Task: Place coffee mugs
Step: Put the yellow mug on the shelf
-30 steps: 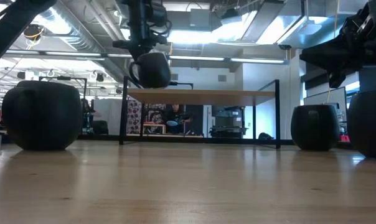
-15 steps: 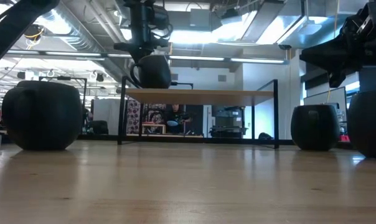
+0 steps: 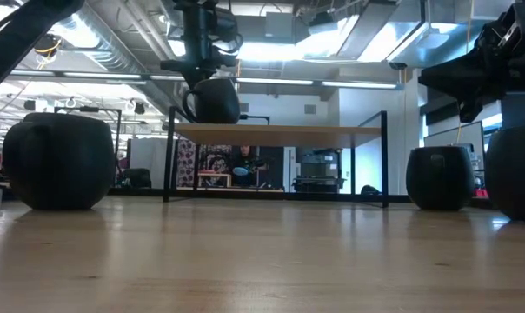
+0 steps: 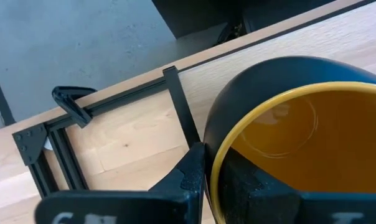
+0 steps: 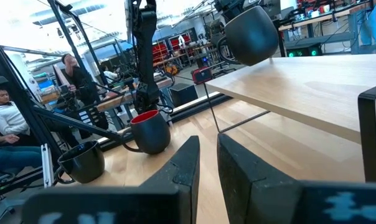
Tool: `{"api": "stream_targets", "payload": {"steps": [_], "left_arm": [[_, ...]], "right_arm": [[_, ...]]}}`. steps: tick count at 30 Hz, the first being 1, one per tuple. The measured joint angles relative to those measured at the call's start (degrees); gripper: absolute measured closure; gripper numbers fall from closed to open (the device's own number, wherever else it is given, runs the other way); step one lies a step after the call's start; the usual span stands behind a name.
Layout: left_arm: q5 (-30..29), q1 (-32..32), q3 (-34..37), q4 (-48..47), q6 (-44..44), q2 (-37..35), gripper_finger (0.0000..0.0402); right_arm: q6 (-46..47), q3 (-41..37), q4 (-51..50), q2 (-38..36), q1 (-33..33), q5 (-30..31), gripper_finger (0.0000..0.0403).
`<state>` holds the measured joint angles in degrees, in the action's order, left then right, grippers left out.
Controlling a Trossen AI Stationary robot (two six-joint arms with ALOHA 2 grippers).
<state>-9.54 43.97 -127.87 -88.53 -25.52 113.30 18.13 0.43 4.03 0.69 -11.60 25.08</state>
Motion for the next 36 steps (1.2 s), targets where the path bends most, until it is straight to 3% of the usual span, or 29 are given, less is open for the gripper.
{"api": "stream_targets", "payload": {"steps": [22,31,36], "left_arm": [[-0.1,0.0,0.0,0.9,0.9,0.0,0.0374],[0.0,0.3,0.0,2.3,0.3,-0.2,0.0306],[0.0,0.2,0.0,2.2,0.6,-0.2,0.0298]], "right_arm": [[0.0,0.0,0.0,0.0,0.0,-0.2,0.0359],[0.0,0.0,0.0,0.0,0.0,-0.2,0.0359],[0.0,0.0,0.0,0.0,0.0,-0.2,0.0359]]}}
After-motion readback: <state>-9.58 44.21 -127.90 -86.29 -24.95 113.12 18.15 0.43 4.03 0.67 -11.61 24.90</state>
